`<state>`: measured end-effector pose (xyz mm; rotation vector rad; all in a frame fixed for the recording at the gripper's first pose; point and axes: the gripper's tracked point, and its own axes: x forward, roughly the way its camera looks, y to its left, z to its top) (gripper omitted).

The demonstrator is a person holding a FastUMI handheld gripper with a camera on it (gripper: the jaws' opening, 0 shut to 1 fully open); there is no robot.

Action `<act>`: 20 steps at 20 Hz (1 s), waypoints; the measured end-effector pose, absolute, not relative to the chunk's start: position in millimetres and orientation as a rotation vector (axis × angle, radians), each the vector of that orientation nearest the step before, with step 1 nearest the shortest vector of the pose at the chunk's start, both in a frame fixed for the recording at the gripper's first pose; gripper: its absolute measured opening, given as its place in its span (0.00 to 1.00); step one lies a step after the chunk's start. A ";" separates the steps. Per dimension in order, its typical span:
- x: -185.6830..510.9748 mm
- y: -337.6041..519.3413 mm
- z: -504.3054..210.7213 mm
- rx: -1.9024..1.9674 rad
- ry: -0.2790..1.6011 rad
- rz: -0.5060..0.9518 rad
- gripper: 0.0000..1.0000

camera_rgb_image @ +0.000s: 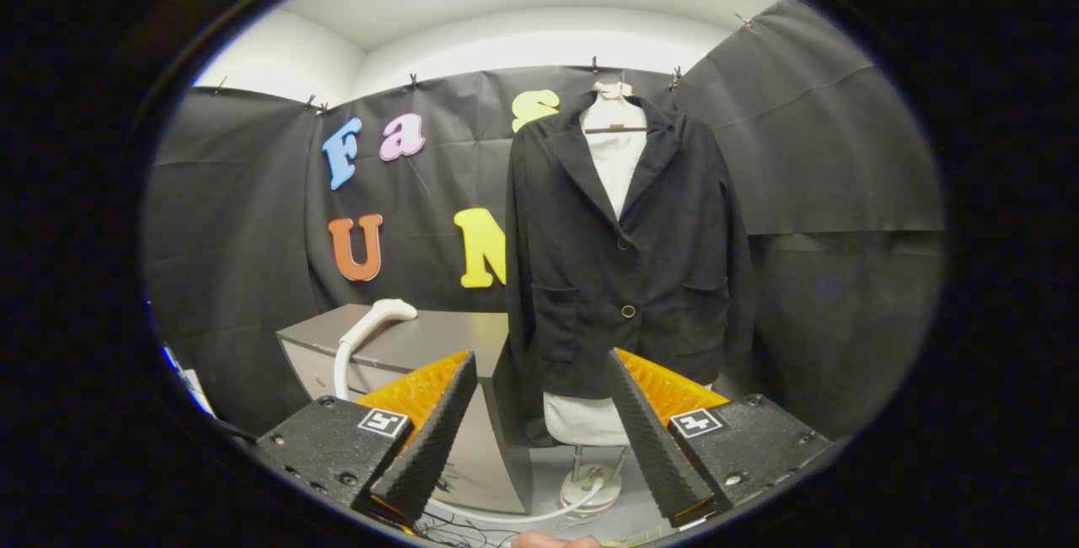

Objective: Iron the clothes twice with a garment steamer, once on the left side and once on the right side.

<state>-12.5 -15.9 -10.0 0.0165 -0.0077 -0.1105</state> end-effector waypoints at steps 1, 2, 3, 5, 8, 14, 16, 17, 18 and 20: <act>-13.1 -15.4 -14.1 0.020 0.006 -0.112 0.98; -13.3 -13.8 -17.6 0.027 0.017 -0.113 0.98; -11.8 -11.3 -21.2 0.033 0.029 -0.115 0.98; -6.9 -1.6 -27.0 0.041 0.059 -0.113 0.98; 7.6 22.5 -30.9 0.051 0.099 -0.105 0.98; 45.4 109.4 -12.2 0.038 0.141 -0.011 0.98; 61.3 136.7 0.3 0.025 0.145 0.036 0.98; 72.5 149.0 6.2 0.020 0.148 0.058 0.98; 85.1 161.3 9.9 0.019 0.158 0.080 0.98; 112.1 183.1 13.1 0.019 0.192 0.119 0.98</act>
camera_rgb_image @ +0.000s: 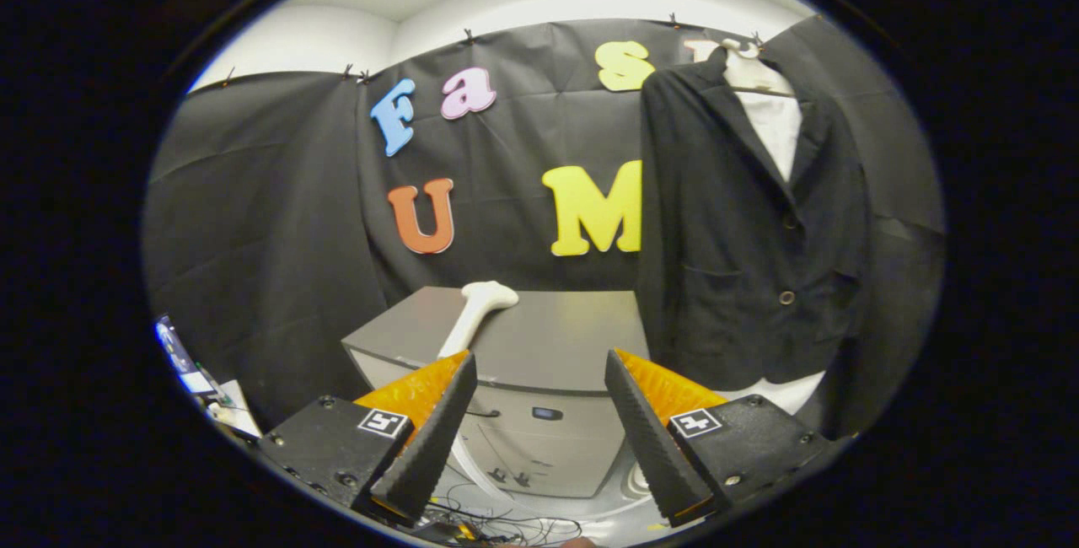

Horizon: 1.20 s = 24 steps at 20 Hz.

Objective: Iron the clothes twice with a garment steamer, once on the left side and once on the right side.

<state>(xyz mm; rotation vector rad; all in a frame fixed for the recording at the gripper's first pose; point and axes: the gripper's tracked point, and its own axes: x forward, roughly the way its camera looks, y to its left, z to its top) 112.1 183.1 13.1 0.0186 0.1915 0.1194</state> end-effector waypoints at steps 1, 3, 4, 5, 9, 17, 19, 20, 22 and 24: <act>129.1 192.2 14.0 0.015 0.209 0.134 0.98; 163.1 211.4 13.8 0.015 0.241 0.163 0.98; 180.3 221.3 12.1 0.017 0.266 0.182 0.98; 194.6 230.7 11.7 0.022 0.293 0.206 0.98; 257.4 270.7 7.3 0.032 0.398 0.270 0.98; 348.4 304.4 -49.0 0.032 0.661 0.232 0.98; 359.3 307.0 -60.8 0.044 0.707 0.214 0.96; 363.6 307.5 -65.8 0.037 0.720 0.203 0.95; 369.7 310.7 -73.4 0.019 0.740 0.189 0.94; 375.8 309.6 -73.5 0.007 0.738 0.170 0.90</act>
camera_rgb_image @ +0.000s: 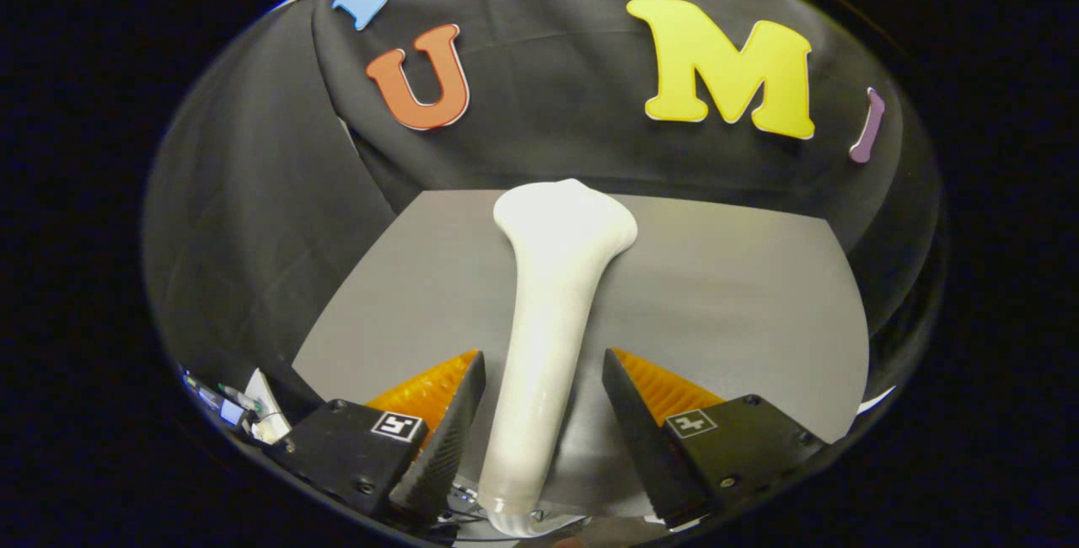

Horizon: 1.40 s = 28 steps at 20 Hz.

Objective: Iron the clothes twice with a garment steamer, once on the left side and once on the right side.

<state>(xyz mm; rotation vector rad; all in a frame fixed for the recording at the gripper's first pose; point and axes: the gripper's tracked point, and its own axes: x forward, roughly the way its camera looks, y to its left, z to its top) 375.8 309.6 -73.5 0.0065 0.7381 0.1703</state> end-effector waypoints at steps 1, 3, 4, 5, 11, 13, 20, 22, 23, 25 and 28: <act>378.8 310.0 -74.4 0.007 0.740 0.164 0.86; 379.9 310.5 -73.5 0.003 0.737 0.149 0.80; 381.0 308.8 -74.5 0.001 0.740 0.134 0.79; 382.1 307.6 -74.2 -0.003 0.730 0.114 0.73; 380.7 311.6 -72.2 0.109 0.712 0.108 0.42; 377.3 313.1 -64.9 0.135 0.682 0.124 0.38; 345.7 310.5 -11.8 0.176 0.489 0.188 0.33; 334.4 300.2 10.3 0.181 0.411 0.184 0.33; 327.0 295.4 21.5 0.182 0.370 0.183 0.33; 311.3 284.1 41.4 0.188 0.295 0.176 0.33; 277.0 255.1 67.3 0.201 0.200 0.148 0.33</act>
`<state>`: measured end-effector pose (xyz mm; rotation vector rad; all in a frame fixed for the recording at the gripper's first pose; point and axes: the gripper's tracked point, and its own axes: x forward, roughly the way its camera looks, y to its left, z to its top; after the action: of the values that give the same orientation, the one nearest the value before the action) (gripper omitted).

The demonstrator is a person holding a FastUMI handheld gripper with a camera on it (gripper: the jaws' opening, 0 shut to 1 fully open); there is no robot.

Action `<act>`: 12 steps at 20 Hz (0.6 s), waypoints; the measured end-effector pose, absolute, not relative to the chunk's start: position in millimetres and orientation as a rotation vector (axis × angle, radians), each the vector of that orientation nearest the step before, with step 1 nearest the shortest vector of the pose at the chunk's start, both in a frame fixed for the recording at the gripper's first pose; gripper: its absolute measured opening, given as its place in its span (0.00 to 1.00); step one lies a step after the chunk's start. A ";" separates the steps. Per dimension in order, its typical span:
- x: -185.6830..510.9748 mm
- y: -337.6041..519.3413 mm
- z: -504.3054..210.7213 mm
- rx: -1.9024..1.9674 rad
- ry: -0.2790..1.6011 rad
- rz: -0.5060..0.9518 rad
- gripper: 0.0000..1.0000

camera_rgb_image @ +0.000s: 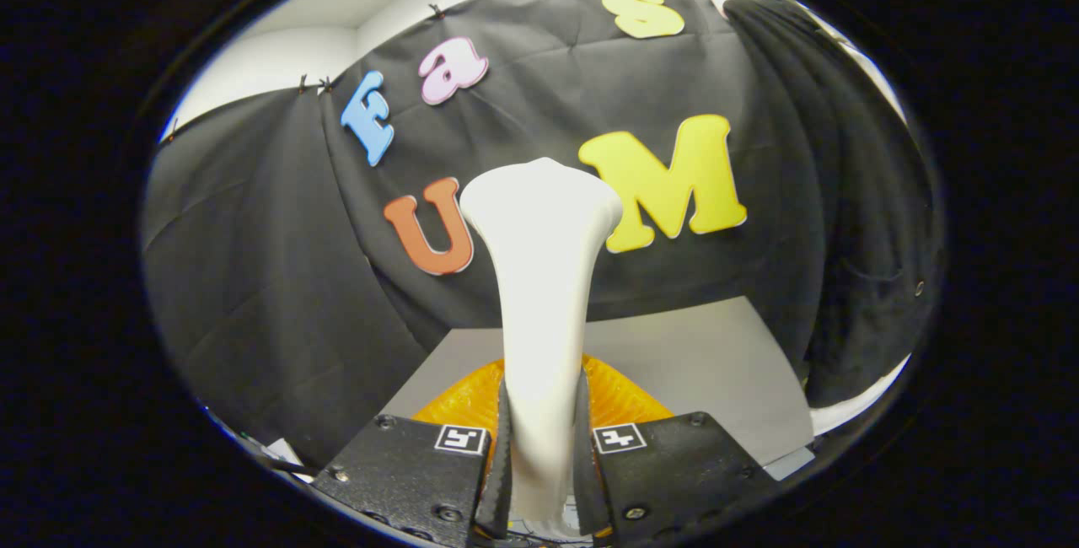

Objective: Iron the clothes twice with a garment steamer, once on the left side and once on the right side.

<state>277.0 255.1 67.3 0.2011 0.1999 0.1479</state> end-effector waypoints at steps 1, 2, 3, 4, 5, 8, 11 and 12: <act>264.9 246.3 75.0 0.202 0.168 0.133 0.33; 253.4 234.8 83.4 0.201 0.137 0.115 0.33; 240.5 221.9 89.6 0.199 0.111 0.095 0.33; 228.9 207.6 95.8 0.196 0.087 0.071 0.33; 215.2 193.0 101.5 0.196 0.063 0.045 0.33; 178.3 145.5 119.0 0.202 -0.004 -0.047 0.33; 136.3 94.6 130.7 0.200 -0.066 -0.152 0.33; 124.1 79.3 136.1 0.195 -0.083 -0.185 0.33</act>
<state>124.1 79.3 136.1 0.1954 -0.0827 -0.1845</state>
